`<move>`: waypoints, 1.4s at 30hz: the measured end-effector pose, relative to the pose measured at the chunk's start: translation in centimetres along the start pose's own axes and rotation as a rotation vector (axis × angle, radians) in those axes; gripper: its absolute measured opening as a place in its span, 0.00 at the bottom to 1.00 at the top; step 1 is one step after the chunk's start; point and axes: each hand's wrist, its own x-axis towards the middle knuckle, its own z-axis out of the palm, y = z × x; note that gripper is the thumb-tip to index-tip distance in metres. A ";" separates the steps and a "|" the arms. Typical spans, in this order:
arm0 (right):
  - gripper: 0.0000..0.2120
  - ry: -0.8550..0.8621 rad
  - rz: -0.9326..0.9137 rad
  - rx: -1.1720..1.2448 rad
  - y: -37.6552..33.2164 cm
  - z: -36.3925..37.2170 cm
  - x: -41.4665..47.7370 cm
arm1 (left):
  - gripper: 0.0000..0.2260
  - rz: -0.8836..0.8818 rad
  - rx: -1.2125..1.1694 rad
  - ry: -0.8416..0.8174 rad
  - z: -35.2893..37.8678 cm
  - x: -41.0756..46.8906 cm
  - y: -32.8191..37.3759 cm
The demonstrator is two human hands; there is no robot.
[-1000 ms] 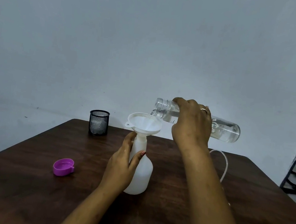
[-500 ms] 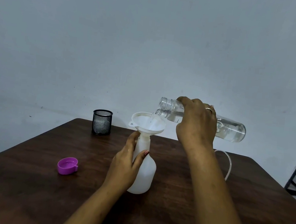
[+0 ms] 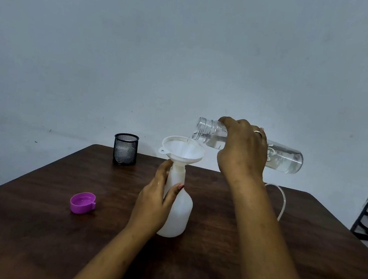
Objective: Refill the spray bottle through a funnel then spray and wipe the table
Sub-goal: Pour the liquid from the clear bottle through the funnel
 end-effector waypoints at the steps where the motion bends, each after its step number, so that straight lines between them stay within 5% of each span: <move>1: 0.29 0.000 0.001 0.000 0.0 0.0 0.0 | 0.25 -0.001 -0.004 -0.003 0.0 0.0 0.0; 42: 0.29 0.012 -0.010 -0.013 -0.2 0.1 0.0 | 0.24 -0.007 -0.012 -0.007 -0.1 -0.1 0.2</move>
